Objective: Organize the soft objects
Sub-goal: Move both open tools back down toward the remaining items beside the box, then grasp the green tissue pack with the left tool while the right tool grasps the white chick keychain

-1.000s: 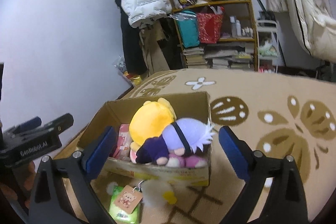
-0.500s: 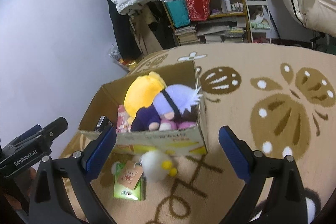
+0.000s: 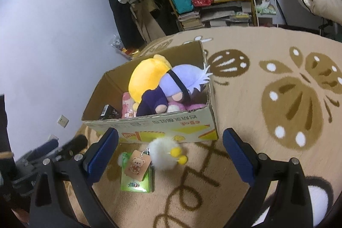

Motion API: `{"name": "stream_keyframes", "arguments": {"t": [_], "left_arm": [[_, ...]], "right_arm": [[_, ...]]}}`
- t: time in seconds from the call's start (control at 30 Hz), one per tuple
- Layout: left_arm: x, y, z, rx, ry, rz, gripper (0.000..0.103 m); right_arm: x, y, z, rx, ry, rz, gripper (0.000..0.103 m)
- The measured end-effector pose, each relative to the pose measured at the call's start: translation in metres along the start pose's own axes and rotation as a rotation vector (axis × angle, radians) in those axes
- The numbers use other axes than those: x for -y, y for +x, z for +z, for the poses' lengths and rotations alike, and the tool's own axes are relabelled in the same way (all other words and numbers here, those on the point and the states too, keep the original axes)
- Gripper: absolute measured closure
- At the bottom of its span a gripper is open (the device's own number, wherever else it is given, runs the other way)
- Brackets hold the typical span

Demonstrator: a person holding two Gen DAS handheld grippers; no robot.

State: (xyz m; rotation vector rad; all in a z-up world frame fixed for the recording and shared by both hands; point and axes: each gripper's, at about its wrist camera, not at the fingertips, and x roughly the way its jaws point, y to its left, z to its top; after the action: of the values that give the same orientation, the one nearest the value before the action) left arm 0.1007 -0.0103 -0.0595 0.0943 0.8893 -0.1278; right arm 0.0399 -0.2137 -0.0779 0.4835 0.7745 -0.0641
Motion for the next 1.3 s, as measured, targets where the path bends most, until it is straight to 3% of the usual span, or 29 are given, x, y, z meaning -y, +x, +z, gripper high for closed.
{"name": "stream_keyframes", "arguments": {"t": [0.1, 0.43, 0.87, 1.03, 1.17, 1.3], "left_arm": [[0.004, 0.006, -0.01, -0.017, 0.001, 0.022, 0.001], [0.025, 0.035, -0.027, -0.15, 0.103, -0.007, 0.001], [0.055, 0.072, -0.047, -0.257, 0.261, -0.035, 0.001], [0.07, 0.083, -0.052, -0.257, 0.336, -0.031, 0.001], [0.069, 0.097, -0.054, -0.286, 0.317, -0.013, 0.001], [0.064, 0.099, -0.054, -0.285, 0.284, -0.037, 0.002]], "right_arm": [[0.006, 0.006, -0.001, -0.018, 0.036, -0.009, 0.001], [0.019, 0.029, -0.011, -0.111, 0.094, 0.046, 0.001], [0.017, 0.07, -0.018, -0.259, 0.046, 0.119, 0.01], [0.016, 0.083, -0.023, -0.293, 0.039, 0.1, 0.014], [0.02, 0.091, -0.027, -0.297, 0.036, 0.08, 0.015], [0.023, 0.096, -0.028, -0.291, 0.069, 0.13, 0.03]]}}
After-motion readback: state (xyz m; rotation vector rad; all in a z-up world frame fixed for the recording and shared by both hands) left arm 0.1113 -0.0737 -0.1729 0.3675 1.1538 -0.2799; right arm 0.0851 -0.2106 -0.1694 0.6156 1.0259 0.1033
